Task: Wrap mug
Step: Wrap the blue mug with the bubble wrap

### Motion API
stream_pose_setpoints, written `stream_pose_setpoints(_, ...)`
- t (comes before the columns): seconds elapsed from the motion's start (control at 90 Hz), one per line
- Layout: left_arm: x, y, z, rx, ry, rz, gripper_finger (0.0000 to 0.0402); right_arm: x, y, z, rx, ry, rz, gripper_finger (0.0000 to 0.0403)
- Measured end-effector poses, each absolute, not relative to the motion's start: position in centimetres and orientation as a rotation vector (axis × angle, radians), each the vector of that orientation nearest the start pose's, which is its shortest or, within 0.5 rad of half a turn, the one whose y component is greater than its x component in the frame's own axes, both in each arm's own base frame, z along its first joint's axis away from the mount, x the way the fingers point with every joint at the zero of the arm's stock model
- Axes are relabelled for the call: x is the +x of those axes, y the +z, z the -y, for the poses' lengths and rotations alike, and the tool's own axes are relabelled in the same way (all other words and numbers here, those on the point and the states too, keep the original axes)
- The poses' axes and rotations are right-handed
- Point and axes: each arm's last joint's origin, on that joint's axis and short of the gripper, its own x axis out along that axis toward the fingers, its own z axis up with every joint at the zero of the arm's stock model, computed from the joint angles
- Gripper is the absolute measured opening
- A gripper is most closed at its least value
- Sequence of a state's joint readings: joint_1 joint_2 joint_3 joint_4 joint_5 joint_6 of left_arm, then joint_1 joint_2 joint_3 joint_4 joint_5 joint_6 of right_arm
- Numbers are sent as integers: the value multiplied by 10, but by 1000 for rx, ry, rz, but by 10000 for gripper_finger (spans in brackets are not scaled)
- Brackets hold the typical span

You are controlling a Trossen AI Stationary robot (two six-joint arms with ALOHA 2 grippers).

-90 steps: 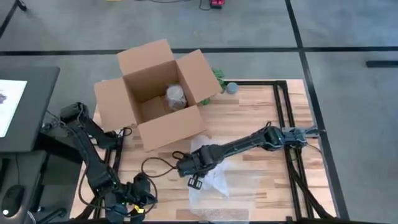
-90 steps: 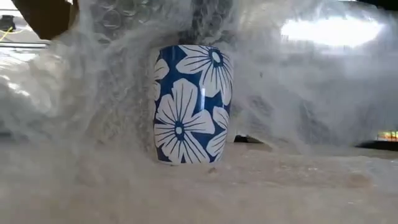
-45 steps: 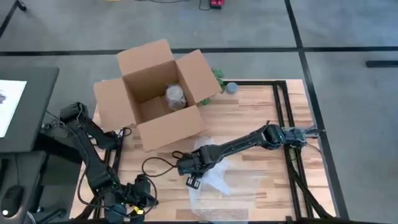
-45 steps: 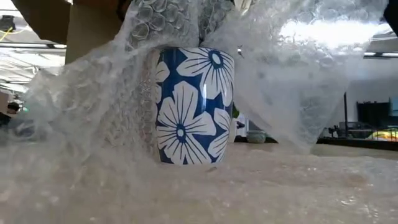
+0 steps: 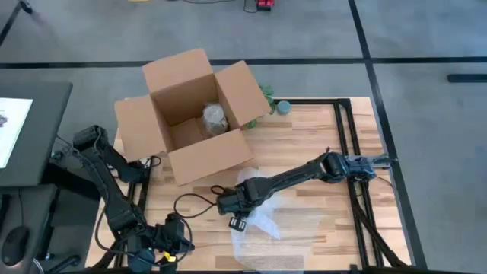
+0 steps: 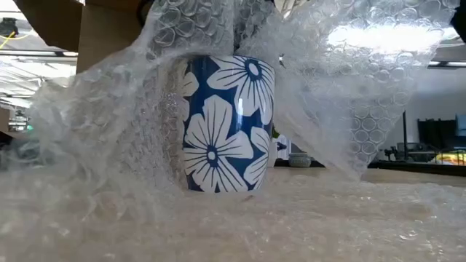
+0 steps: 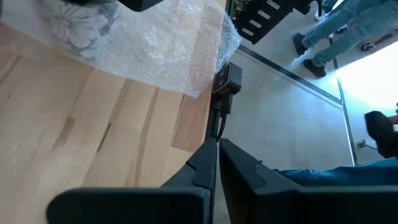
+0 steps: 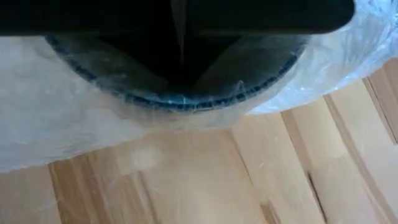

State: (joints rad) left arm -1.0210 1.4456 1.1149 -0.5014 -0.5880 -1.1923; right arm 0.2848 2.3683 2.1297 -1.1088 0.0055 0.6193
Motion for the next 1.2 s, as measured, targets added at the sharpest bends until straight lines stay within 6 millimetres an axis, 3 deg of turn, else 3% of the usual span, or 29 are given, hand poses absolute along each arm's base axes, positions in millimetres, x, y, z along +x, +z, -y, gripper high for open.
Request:
stream_pose_setpoints(0.178, 170, 275, 247, -545, -8, -708, 0, 466, 212, -135, 321, -169, -1332, 68)
stream_pose_setpoints(0.367, 170, 275, 247, -546, -7, -708, 0, 465, 229, -130, 318, -169, -1329, 90)
stream_pose_setpoints(0.778, 170, 274, 247, -542, -5, -711, 0, 454, 273, -128, 398, -138, -1286, 84)
stream_pose_setpoints(0.878, 170, 274, 247, -543, -6, -711, 0, 451, 269, -140, 369, -109, -1294, 59)
stream_pose_setpoints(0.967, 170, 274, 247, -542, -5, -711, 0, 451, 251, -148, 353, -112, -1328, 30)
stream_pose_setpoints(1.056, 170, 274, 247, -543, -6, -711, 0, 451, 231, -146, 340, -154, -1369, 6)
stream_pose_setpoints(1.2, 170, 274, 247, -543, -6, -711, 0, 452, 211, -136, 360, -191, -1391, 3)
